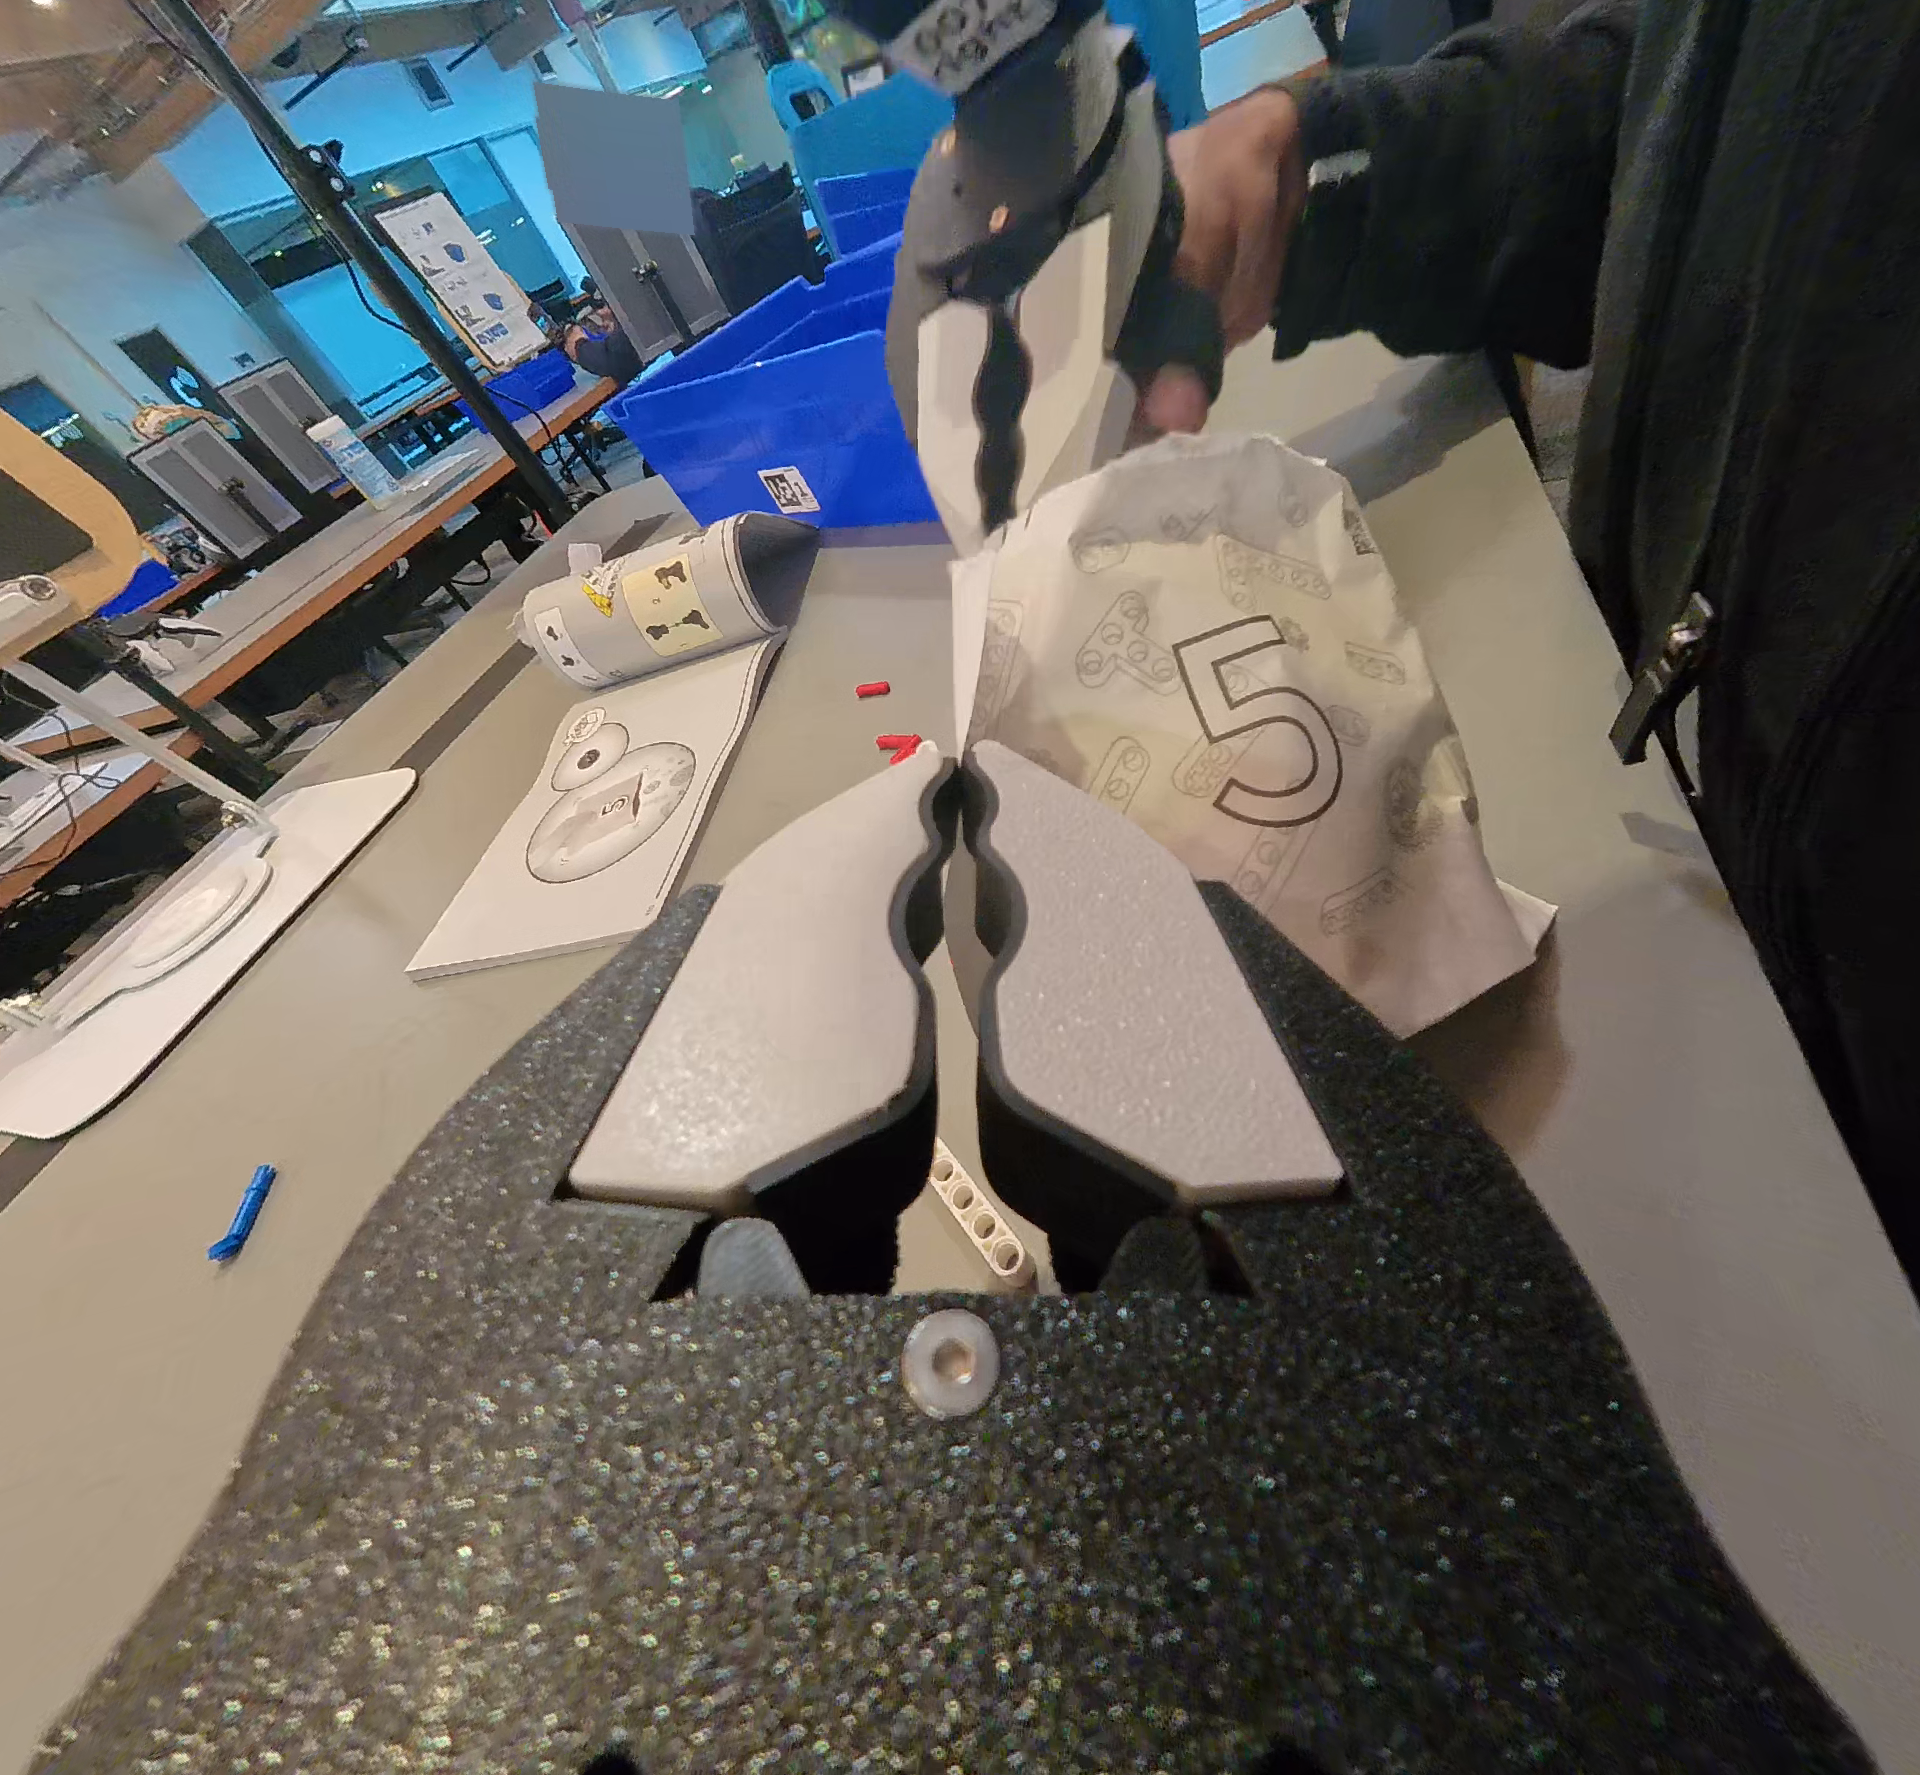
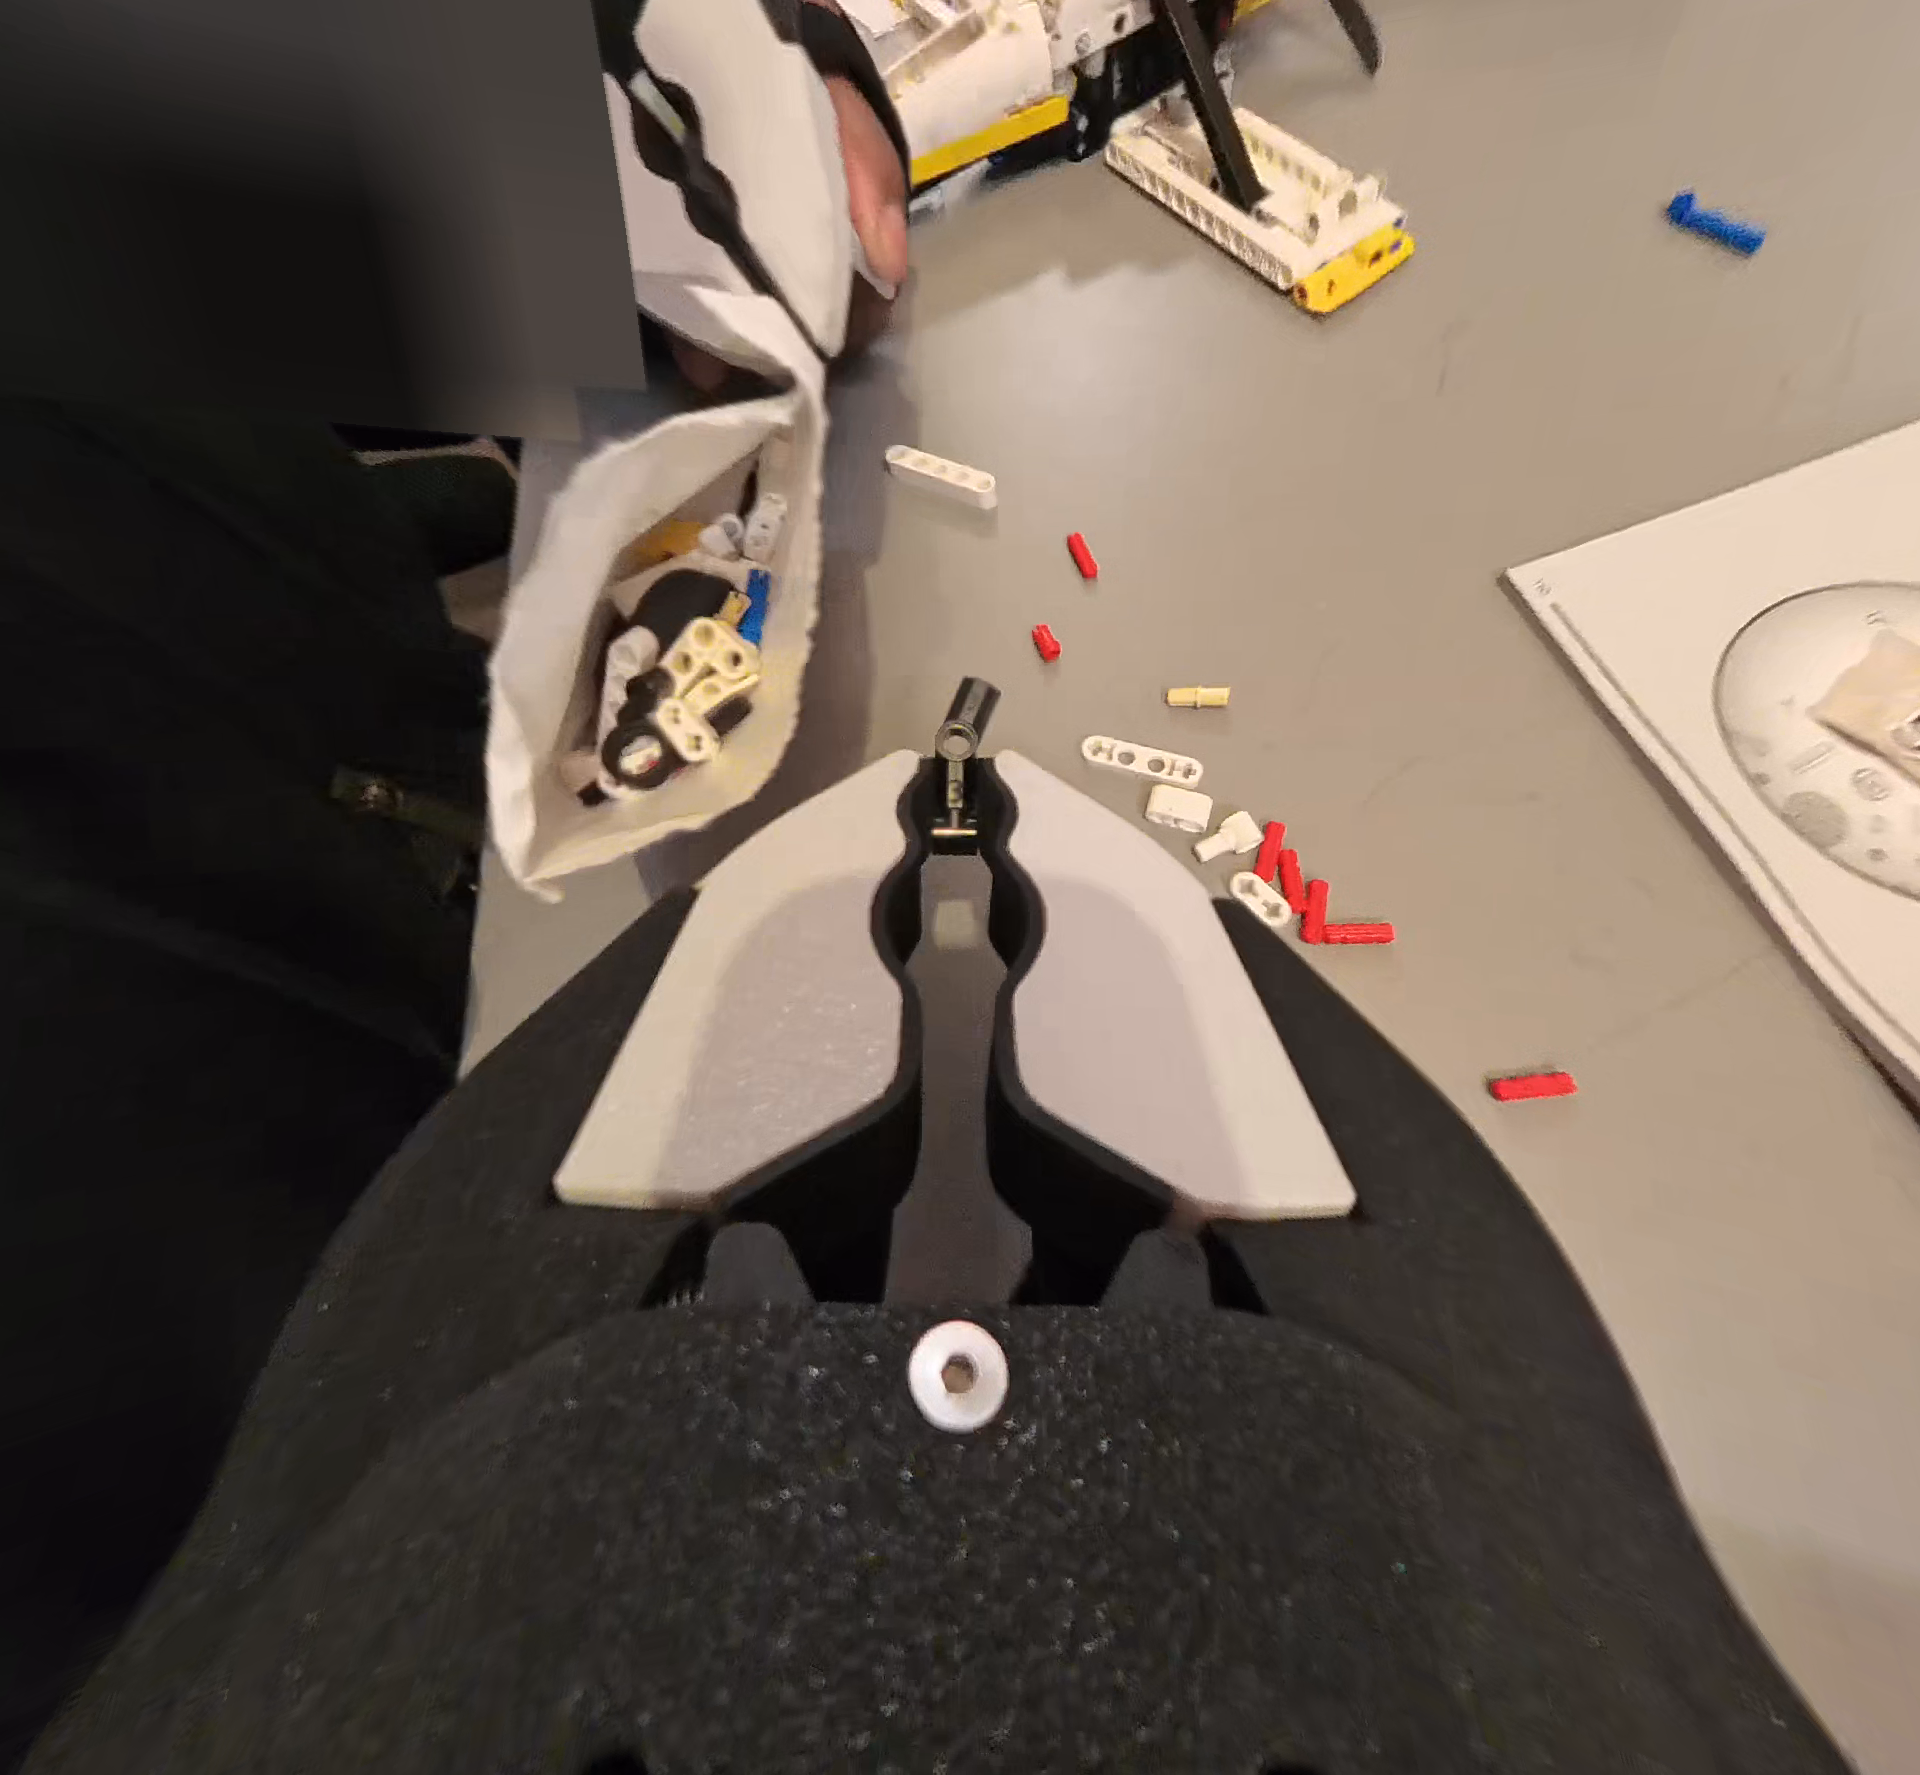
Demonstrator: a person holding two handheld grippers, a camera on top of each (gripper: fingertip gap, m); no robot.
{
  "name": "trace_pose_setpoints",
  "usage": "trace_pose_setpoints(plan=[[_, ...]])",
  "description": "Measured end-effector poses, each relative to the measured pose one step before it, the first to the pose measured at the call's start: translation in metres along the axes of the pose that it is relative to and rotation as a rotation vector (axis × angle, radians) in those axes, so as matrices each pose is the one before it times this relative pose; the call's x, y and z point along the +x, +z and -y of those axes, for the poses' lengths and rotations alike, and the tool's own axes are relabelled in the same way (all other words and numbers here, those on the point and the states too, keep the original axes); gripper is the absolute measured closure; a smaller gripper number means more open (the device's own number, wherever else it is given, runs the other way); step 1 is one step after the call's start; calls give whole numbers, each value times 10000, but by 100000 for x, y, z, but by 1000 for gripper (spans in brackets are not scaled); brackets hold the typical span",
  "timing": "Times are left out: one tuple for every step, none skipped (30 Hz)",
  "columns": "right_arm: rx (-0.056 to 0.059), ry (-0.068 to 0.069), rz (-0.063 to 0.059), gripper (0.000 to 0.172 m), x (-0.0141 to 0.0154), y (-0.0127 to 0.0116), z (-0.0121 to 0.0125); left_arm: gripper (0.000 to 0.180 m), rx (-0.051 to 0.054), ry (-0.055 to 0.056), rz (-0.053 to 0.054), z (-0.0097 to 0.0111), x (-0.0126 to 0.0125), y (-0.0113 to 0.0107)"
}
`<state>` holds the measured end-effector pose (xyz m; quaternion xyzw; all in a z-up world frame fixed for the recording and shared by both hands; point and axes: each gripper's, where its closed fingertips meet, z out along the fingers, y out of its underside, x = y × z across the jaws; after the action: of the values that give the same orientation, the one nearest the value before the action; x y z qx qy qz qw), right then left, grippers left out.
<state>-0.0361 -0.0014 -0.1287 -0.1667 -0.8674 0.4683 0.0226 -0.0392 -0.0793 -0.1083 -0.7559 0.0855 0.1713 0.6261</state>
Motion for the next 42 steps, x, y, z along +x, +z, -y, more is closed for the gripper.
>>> trace_pose_setpoints(plan=[[-191, -368, -233, 165, -84, -192, -69, 180, -78, -1, 28, -134, -42, 85], [-211, -360, -162, 165, -172, -91, -115, 180, -96, 8, 26, -163, -26, 113], [-119, -317, -96, 165, -228, -61, -17, 180, -127, 23, 10, -213, 17, 131], [-22, -254, -95, 165, -144, -71, 96, 180, -172, 27, -30, -279, 84, 172], [26, -212, -109, 165, -50, -90, 129, 180, -242, -19, -51, -411, 83, 222], [23, -214, -110, 165, 24, -105, 108, 180, -343, -76, -75, -568, 76, 301], [8, -223, -113, 165, 44, -98, 72, 180, -392, -49, -50, -625, 56, 322], [-14, -196, -79, 165, 6, -80, 48, 180, -367, 41, 20, -548, 1, 318], [-39, -162, -5, 165, -101, -25, -2, 180, -280, 73, 14, -424, 32, 278], [-28, -144, 33, 165, -166, 30, -12, 180, -257, 11, -75, -387, 133, 259], [-32, -106, 14, 165, -131, 96, -82, 180, -206, 40, -83, -257, 132, 195], [-62, -64, 14, 165, -101, 166, -187, 180, -117, 79, -64, -80, 109, 144], [-66, -38, 2, 165, -49, 195, -254, 180, -148, 42, -97, -120, 126, 135], [-60, -11, -21, 165, 20, 177, -274, 179, -220, 33, -76, -194, 81, 154], [-32, 9, -5, 165, 28, 164, -260, 179, -271, 67, -60, -267, 29, 133], [18, 21, 23, 165, 1, 133, -188, 178, -271, 78, -30, -284, -11, 124], [49, 39, 29, 165, 16, 105, -143, 178, -225, 45, 15, -238, -110, 88], [43, 38, 15, 165, 35, 100, -137, 178, -148, 10, 43, -162, -178, 43], [27, 8, 5, 165, 40, 81, -145, 178, -76, -44, 32, -57, -210, -19], [12, -26, -12, 165, 56, 63, -151, 177, -50, -89, -32, -2, -141, -73], [-8, -43, -32, 165, 70, 58, -166, 176, -20, -91, -33, 62, -160, -117], [-12, -53, -32, 165, 64, 30, -162, 175, 4, -81, 34, 150, -246, -176], [21, -71, -28, 165, 40, 6, -74, 175, 41, -96, 43, 310, -288, -226], [64, -86, -15, 165, -1, -28, 29, 173, 154, -171, -33, 577, -210, -269], [105, -102, -7, 165, -28, -54, 137, 172, 306, -364, -181, 914, -63, -232], [134, -122, -14, 165, -19, -54, 230, 170, 420, -624, -397, 1181, 165, -128], [156, -151, -28, 165, -38, -52, 293, 165, 487, -865, -576, 1299, 381, 21], [161, -175, -38, 165, -39, -39, 332, 159, 464, -1039, -603, 1198, 387, 236], [151, -186, -43, 165, -62, -13, 321, 158, 327, -1062, -505, 864, 252, 442], [154, -200, -73, 165, -33, -13, 312, 157, 153, -900, -416, 459, 172, 576], [140, -200, -117, 165, 22, -16, 271, 156, -42, -653, -437, 46, 282, 630], [105, -166, -119, 165, 45, -17, 208, 156, -182, -458, -353, -213, 219, 633], [68, -96, -77, 165, 35, -7, 141, 156, -241, -337, -246, -319, 137, 581], [33, -25, -51, 165, 42, 5, 73, 156, -255, -247, -241, -346, 203, 517], [36, -5, -29, 165, 7, 7, 61, 156, -181, -215, -192, -213, 166, 431], [53, -14, -17, 165, -28, 20, 57, 156, -50, -184, -127, -30, 94, 337], [59, -21, -8, 165, -58, 34, 80, 156, 17, -164, -136, 46, 124, 257], [53, -38, -6, 165, -81, 32, 74, 158, 15, -169, -129, 61, 102, 213], [43, -53, -19, 165, -72, 47, 58, 162, -3, -202, -1, 14, -113, 162], [-12, -47, -67, 165, 12, 47, -25, 169, -70, -164, 33, -103, -187, 143], [-63, -35, -84, 165, 66, 45, -149, 173, -14, -124, -86, -57, 12, 79], [-10, -2, -95, 164, 113, -2, -116, 174, -6, -90, -23, -61, -82, 14]])
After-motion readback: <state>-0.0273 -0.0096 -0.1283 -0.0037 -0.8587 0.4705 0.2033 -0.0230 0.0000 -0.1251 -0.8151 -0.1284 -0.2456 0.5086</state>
